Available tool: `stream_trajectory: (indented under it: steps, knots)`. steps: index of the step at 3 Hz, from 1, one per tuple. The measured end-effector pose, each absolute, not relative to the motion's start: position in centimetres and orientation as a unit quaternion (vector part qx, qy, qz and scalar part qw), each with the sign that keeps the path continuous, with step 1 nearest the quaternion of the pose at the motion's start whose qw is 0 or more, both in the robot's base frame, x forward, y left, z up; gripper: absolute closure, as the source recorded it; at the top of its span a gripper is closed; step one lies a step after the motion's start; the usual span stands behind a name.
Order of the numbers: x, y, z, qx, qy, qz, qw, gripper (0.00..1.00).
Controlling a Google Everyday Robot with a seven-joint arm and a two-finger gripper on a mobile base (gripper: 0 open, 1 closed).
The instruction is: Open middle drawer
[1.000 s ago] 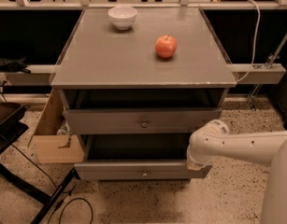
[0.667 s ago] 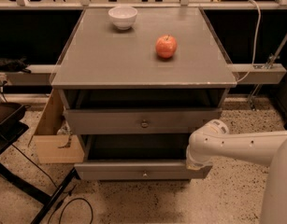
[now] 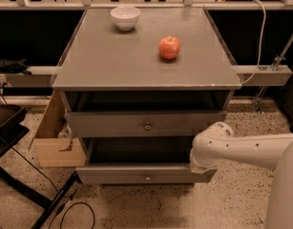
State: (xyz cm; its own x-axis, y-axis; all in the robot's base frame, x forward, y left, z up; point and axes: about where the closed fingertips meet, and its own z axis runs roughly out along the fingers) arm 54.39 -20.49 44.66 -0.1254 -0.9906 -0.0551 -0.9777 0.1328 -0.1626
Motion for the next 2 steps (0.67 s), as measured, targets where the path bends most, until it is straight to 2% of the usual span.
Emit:
stream_trajectory:
  steps: [1, 2]
  knots:
    - [54.39, -20.49, 44.65, -0.657, 0.749, -0.043, 0.075, 0.15]
    - [54.38, -20.49, 44.65, -0.657, 0.749, -0.043, 0.075, 0.0]
